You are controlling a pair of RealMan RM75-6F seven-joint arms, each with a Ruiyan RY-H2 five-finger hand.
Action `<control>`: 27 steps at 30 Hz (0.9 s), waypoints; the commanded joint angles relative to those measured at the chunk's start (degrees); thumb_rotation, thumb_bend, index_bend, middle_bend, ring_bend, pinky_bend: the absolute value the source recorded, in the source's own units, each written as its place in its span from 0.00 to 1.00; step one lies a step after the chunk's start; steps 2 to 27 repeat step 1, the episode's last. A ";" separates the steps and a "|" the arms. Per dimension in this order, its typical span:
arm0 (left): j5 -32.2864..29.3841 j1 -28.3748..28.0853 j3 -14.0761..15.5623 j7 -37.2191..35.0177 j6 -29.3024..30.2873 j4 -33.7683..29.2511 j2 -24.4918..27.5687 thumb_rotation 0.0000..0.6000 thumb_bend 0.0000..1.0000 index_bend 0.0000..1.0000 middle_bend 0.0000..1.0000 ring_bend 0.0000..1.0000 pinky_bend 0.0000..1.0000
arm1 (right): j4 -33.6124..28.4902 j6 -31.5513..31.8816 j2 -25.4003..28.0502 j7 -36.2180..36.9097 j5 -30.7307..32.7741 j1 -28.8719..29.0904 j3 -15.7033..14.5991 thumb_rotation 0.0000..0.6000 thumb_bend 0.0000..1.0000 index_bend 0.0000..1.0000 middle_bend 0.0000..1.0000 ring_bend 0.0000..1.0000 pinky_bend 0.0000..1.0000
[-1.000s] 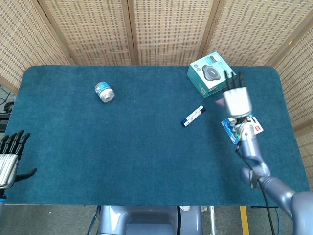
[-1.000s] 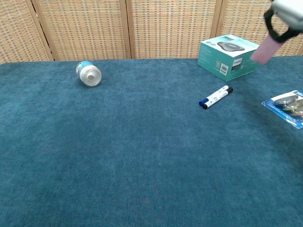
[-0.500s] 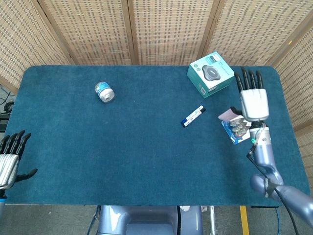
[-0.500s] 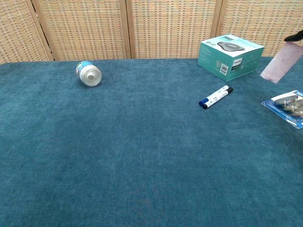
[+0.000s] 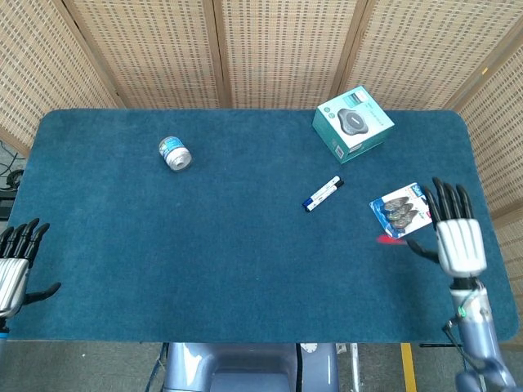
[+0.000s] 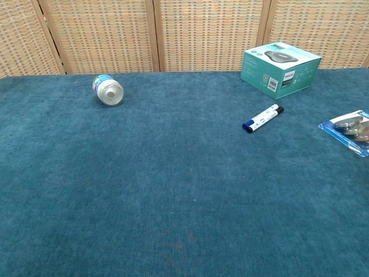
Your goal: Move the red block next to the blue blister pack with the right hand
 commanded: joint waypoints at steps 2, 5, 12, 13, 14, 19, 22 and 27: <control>0.09 -0.01 0.01 -0.03 0.04 0.06 -0.01 1.00 0.01 0.00 0.00 0.00 0.00 | 0.40 2.24 -0.53 2.48 -1.71 -2.91 -2.20 1.00 0.00 0.00 0.00 0.00 0.00; 0.09 -0.01 0.01 -0.03 0.04 0.06 -0.01 1.00 0.01 0.00 0.00 0.00 0.00 | 0.40 2.24 -0.53 2.48 -1.71 -2.91 -2.20 1.00 0.00 0.00 0.00 0.00 0.00; 0.09 -0.01 0.01 -0.03 0.04 0.06 -0.01 1.00 0.01 0.00 0.00 0.00 0.00 | 0.40 2.24 -0.53 2.48 -1.71 -2.91 -2.20 1.00 0.00 0.00 0.00 0.00 0.00; 0.09 -0.01 0.01 -0.03 0.04 0.06 -0.01 1.00 0.01 0.00 0.00 0.00 0.00 | 0.40 2.24 -0.53 2.48 -1.71 -2.91 -2.20 1.00 0.00 0.00 0.00 0.00 0.00; 0.09 -0.01 0.01 -0.03 0.04 0.06 -0.01 1.00 0.01 0.00 0.00 0.00 0.00 | 0.40 2.24 -0.53 2.48 -1.71 -2.91 -2.20 1.00 0.00 0.00 0.00 0.00 0.00; 0.09 -0.01 0.01 -0.03 0.04 0.06 -0.01 1.00 0.01 0.00 0.00 0.00 0.00 | 0.40 2.24 -0.53 2.48 -1.71 -2.91 -2.20 1.00 0.00 0.00 0.00 0.00 0.00; 0.09 -0.01 0.01 -0.03 0.04 0.06 -0.01 1.00 0.01 0.00 0.00 0.00 0.00 | 0.40 2.24 -0.53 2.48 -1.71 -2.91 -2.20 1.00 0.00 0.00 0.00 0.00 0.00; 0.09 -0.01 0.01 -0.03 0.04 0.06 -0.01 1.00 0.01 0.00 0.00 0.00 0.00 | 0.40 2.24 -0.53 2.48 -1.71 -2.91 -2.20 1.00 0.00 0.00 0.00 0.00 0.00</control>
